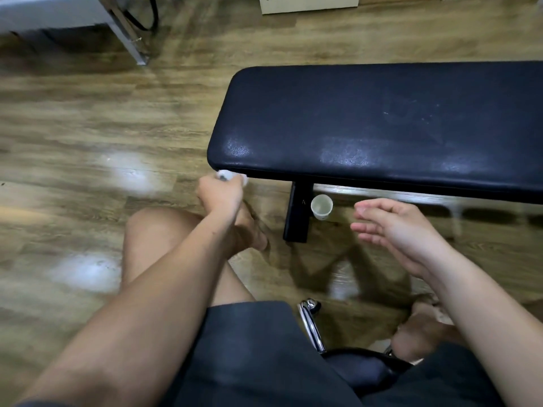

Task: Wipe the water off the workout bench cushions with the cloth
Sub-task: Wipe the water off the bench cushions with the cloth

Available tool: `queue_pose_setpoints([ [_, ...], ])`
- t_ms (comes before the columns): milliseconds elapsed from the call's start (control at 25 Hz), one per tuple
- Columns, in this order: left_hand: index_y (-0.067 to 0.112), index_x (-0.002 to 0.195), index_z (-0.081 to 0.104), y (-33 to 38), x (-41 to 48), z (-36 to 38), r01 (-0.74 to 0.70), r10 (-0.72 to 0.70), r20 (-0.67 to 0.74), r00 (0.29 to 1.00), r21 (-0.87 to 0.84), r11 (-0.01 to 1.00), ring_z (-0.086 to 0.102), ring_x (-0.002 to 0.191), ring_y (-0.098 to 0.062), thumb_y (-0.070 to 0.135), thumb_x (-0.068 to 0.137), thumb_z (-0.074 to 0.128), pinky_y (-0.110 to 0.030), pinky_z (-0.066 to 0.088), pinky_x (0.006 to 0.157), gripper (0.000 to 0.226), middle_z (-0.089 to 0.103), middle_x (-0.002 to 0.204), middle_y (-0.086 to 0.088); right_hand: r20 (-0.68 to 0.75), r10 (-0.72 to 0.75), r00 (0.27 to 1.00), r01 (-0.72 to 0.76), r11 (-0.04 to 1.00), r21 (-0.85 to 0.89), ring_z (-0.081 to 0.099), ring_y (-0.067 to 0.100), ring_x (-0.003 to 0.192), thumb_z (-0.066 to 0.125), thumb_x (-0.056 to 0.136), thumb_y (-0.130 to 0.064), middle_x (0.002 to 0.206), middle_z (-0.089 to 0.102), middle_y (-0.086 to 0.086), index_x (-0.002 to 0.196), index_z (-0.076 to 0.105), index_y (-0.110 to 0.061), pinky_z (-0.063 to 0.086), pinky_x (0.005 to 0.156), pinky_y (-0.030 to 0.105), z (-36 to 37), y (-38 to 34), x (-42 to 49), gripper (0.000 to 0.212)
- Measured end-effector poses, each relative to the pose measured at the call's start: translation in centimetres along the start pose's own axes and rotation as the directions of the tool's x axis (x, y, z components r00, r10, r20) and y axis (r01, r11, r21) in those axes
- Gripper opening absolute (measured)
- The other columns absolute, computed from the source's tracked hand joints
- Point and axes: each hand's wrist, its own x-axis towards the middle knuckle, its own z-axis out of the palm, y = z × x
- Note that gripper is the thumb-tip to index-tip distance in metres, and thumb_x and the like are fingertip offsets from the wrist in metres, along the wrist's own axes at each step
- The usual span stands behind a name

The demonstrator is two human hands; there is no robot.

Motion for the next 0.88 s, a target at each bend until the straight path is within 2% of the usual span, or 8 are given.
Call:
queue_pose_setpoints([
  [120,0.02,0.056,0.049,0.9,-6.3,3.1,-0.395,0.302,0.406,0.863,0.167,0.903,0.059,0.057,-0.013,0.035,0.062,0.072,-0.027,0.047,0.057,0.028,0.06,0.059,0.003,-0.002,0.061,0.998,-0.061,0.994,0.087,0.068,0.027,0.089,0.06,0.093,-0.017,0.102,0.065,0.015,0.096,0.065,-0.011,0.053,0.084,0.038,0.4,0.2,0.5,0.008],
  [200,0.02,0.054,0.049,2.1,-10.1,5.5,-0.463,0.356,0.526,0.772,0.083,0.882,0.05,0.053,-0.01,0.032,0.064,0.075,-0.025,0.042,0.054,0.03,0.054,0.053,0.006,0.026,0.103,0.994,-0.106,0.983,0.152,0.068,0.027,0.088,0.059,0.094,-0.024,0.101,0.067,0.014,0.098,0.064,-0.013,0.053,0.082,0.038,1.0,0.3,0.9,0.013],
  [360,0.009,0.07,0.065,2.1,-8.9,4.9,0.128,0.008,0.468,0.884,-0.259,0.957,0.058,0.061,-0.015,0.016,0.068,0.067,-0.03,0.052,0.059,0.007,0.062,0.065,-0.001,0.103,0.174,0.979,-0.195,0.949,0.246,0.069,0.03,0.095,0.059,0.092,-0.034,0.104,0.068,0.017,0.105,0.06,-0.01,0.054,0.087,0.041,3.6,-0.7,1.7,0.027],
  [480,0.003,0.097,0.065,0.1,-5.0,2.5,0.515,-0.3,0.458,0.837,-0.47,0.717,0.061,0.065,-0.021,0.002,0.075,0.063,-0.027,0.049,0.057,0.022,0.066,0.077,-0.011,0.17,0.177,0.969,-0.201,0.971,0.132,0.069,0.027,0.095,0.068,0.085,-0.041,0.108,0.066,0.017,0.102,0.06,-0.013,0.058,0.082,0.041,9.1,-1.7,2.8,0.034],
  [560,0.006,0.115,0.062,-1.0,-3.7,1.3,0.615,-0.327,0.535,0.779,-0.551,0.564,0.064,0.067,-0.021,0.011,0.073,0.063,-0.026,0.05,0.057,0.043,0.07,0.085,-0.012,0.051,-0.051,0.997,0.061,0.979,-0.195,0.068,0.019,0.087,0.073,0.078,-0.042,0.101,0.07,0.008,0.094,0.062,-0.019,0.058,0.075,0.034,13.8,-2.4,4.3,0.03],
  [680,0.011,0.098,0.066,-2.2,-2.4,0.2,0.645,-0.335,0.556,0.761,-0.705,0.296,0.065,0.068,-0.016,0.018,0.089,0.055,-0.024,0.053,0.063,0.016,0.07,0.078,-0.004,0.184,-0.474,0.861,0.446,0.531,-0.72,0.059,0.022,0.082,0.061,0.079,-0.032,0.094,0.066,0.003,0.095,0.06,-0.023,0.048,0.069,0.029,19.6,-4.2,5.9,0.018],
  [760,0.012,0.111,0.066,-1.9,-0.6,-0.1,0.598,-0.346,0.519,0.782,-0.78,0.182,0.066,0.083,-0.019,0.022,0.094,0.054,-0.03,0.053,0.081,0.023,0.071,0.087,-0.006,0.388,-0.489,0.781,0.56,0.275,-0.781,0.059,0.03,0.089,0.056,0.082,-0.027,0.101,0.063,0.008,0.103,0.056,-0.02,0.049,0.072,0.033,22.2,-5.4,7.4,0.022],
  [880,0.016,0.133,0.056,-0.9,2.1,0.3,0.594,-0.424,0.494,0.759,-0.792,0.142,0.066,0.087,-0.02,0.017,0.098,0.043,-0.024,0.052,0.076,0.037,0.071,0.092,-0.005,0.548,-0.416,0.726,0.61,0.02,-0.792,0.057,0.035,0.097,0.057,0.084,-0.025,0.109,0.058,0.011,0.109,0.054,-0.017,0.047,0.071,0.035,25.1,-6.7,9.0,0.026],
])
